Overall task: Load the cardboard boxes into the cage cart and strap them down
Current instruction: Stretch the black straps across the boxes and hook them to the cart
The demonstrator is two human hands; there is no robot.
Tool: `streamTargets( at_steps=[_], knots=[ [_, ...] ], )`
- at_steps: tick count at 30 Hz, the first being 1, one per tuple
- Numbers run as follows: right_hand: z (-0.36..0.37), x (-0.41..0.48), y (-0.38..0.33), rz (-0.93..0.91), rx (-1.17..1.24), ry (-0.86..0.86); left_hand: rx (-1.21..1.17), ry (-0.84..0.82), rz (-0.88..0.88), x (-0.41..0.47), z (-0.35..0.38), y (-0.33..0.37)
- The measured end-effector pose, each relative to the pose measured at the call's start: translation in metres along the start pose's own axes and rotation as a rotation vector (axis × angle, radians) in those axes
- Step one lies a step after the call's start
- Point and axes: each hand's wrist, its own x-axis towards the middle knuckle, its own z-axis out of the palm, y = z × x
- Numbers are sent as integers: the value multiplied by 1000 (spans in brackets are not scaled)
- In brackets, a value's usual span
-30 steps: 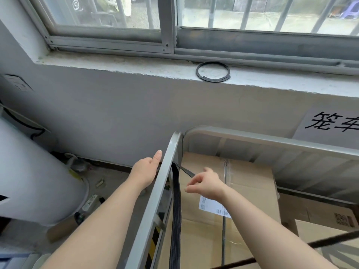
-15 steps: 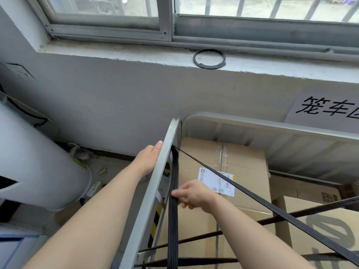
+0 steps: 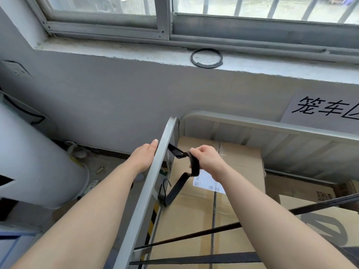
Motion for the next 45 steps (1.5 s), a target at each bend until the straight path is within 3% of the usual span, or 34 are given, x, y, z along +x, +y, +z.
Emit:
streamTargets(
  at_steps=[6,11,13,15,17,23,27,32,36,38,43,45],
  knots=[
    [-1,-9,21,69,-143,-273,122,86,91,6,5,-17],
    [5,-5,34,98,-540,-277,43,227,138,2,0,-24],
    [7,-3,36,103,-615,-198,22,268,131,0,-4,-31],
    [11,3,39,95,-523,-22,44,285,104,-4,-9,-36],
    [17,4,39,122,-267,67,73,287,68,-11,-13,-42],
    [39,-16,27,140,57,-54,-12,185,35,-36,-21,-60],
    [56,-27,22,122,117,-71,-67,120,-6,-51,-26,-59],
    [61,-32,22,145,110,-94,115,290,27,-67,-49,-65],
    [65,-33,22,194,83,-78,191,282,-30,-77,-63,-77],
    [68,-33,21,208,100,-59,116,292,-47,-79,-65,-73],
    [71,-32,25,193,275,-25,-388,222,-132,-79,-59,-64],
    [73,-30,27,250,388,-34,-448,187,-156,-80,-54,-64]
  ],
)
